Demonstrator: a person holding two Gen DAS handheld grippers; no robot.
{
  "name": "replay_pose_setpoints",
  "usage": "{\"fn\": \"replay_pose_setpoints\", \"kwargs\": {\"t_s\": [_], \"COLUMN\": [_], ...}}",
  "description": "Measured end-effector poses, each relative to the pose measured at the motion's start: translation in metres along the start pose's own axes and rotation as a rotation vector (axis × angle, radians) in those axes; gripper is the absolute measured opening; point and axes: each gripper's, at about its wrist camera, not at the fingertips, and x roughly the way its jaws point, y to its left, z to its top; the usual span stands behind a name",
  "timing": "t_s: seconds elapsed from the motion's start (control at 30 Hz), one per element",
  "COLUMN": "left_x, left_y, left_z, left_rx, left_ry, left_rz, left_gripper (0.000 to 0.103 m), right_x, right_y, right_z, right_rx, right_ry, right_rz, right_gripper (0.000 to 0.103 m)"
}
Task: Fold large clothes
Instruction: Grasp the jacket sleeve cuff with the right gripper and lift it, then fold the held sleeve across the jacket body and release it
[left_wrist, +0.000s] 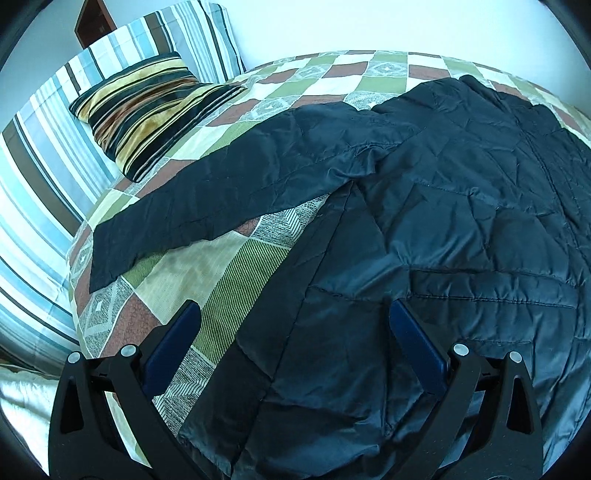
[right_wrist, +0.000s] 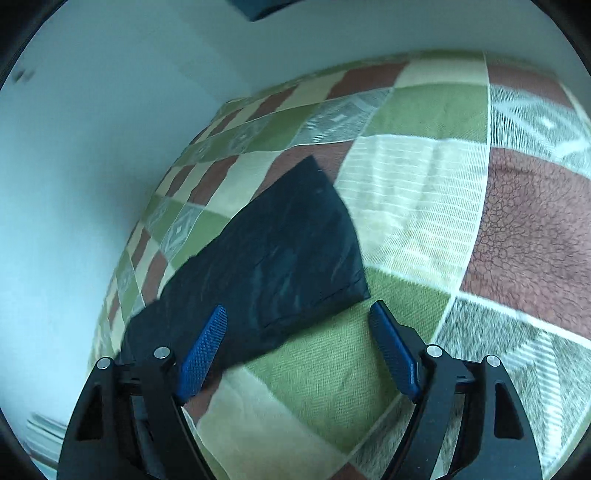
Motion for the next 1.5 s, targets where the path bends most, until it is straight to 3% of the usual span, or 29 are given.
{"fn": "replay_pose_setpoints", "kwargs": {"t_s": [0.27,0.4,0.53,0.77,0.97,1.2,1.5], "left_x": [0.004,0.007,0.008,0.012,0.016,0.019,0.022], "left_y": [-0.006,-0.008,-0.008,-0.006,-0.002,0.002,0.004], "left_z": [0.0,-0.001,-0.002,-0.004,-0.007,-0.009,-0.011], "left_rx": [0.016,0.02,0.016,0.006,-0.019,-0.045,-0.062], "left_ry": [0.006,0.01,0.009,0.001,-0.003,0.002,0.007], "left_rz": [0.027,0.032,0.029,0.013,-0.022,-0.062,-0.087], "left_gripper": [0.101,0.101,0.101,0.101,0.101,0.101,0.101], "right_x": [0.019,0.03,0.027,-0.013,-0.044,-0.04,-0.021], "right_y": [-0.006,-0.001,0.002,0.061,0.148,0.258,0.344], "right_z": [0.018,0.021,0.022,0.015,-0.012,-0.085,-0.189], "right_rx": [0.077,0.046,0.029,-0.11,-0.29,-0.515,-0.678], "right_ry": [-0.052,-0.03,-0.021,-0.105,-0.124,-0.064,0.056], "right_rz": [0.056,0.016,0.039,0.063,0.176,0.288,0.382], "right_gripper": [0.076,0.031,0.016,0.012,0.012,0.011,0.011]}}
